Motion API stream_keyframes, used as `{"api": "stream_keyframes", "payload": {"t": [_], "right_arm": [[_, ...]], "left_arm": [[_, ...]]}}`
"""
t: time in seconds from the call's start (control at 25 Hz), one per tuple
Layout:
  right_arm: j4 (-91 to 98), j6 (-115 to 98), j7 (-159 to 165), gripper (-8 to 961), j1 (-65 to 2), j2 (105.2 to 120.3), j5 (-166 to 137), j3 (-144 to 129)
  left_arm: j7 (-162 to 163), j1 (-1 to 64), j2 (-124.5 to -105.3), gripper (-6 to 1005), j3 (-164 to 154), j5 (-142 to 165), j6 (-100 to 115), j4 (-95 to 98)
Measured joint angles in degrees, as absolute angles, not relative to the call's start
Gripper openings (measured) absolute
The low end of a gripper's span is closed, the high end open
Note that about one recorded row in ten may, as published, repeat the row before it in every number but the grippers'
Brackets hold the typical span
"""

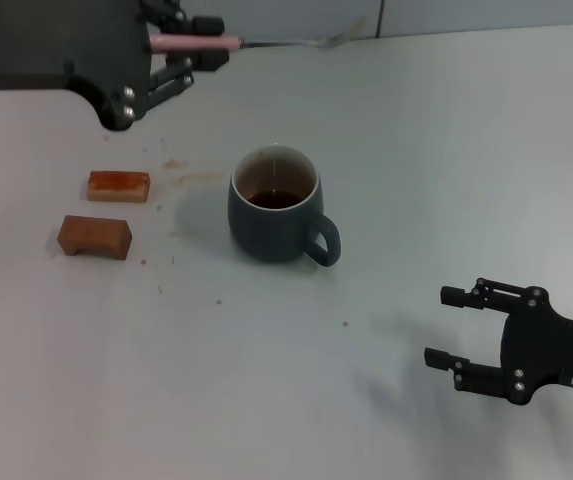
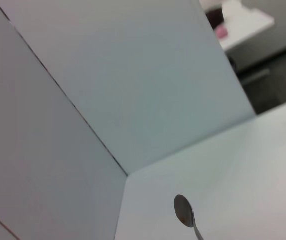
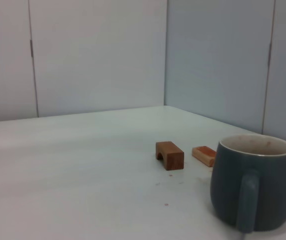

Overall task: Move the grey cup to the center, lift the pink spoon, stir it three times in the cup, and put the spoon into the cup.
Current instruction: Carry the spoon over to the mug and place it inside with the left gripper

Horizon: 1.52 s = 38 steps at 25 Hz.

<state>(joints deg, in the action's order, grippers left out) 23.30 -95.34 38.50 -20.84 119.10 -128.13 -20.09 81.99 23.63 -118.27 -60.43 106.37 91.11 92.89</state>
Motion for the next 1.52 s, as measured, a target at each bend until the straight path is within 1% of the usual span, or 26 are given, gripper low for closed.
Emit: {"api": "stream_keyframes", "payload": {"t": [0.36, 0.84, 0.92, 1.52], "right_arm": [[23.1, -94.1, 38.5, 710, -20.7, 119.09, -128.1, -20.0], [23.0, -93.4, 38.4, 710, -20.7, 119.09, -128.1, -20.0], [23.0, -93.3, 38.4, 710, -20.7, 119.09, -128.0, -20.0], [23.0, -93.2, 38.3, 710, -20.8, 119.09, -128.1, -20.7]], "left_arm": [[83.3, 22.4, -118.52, 153, -71.8, 119.3, 86.9, 98.4], [86.9, 23.5, -118.60, 160, -79.1, 131.5, 83.6, 100.3], [89.6, 23.7, -118.65, 161, -83.8, 138.5, 82.9, 102.4], [94.0, 26.5, -118.96, 170, -93.4, 148.4, 80.7, 101.2]]}}
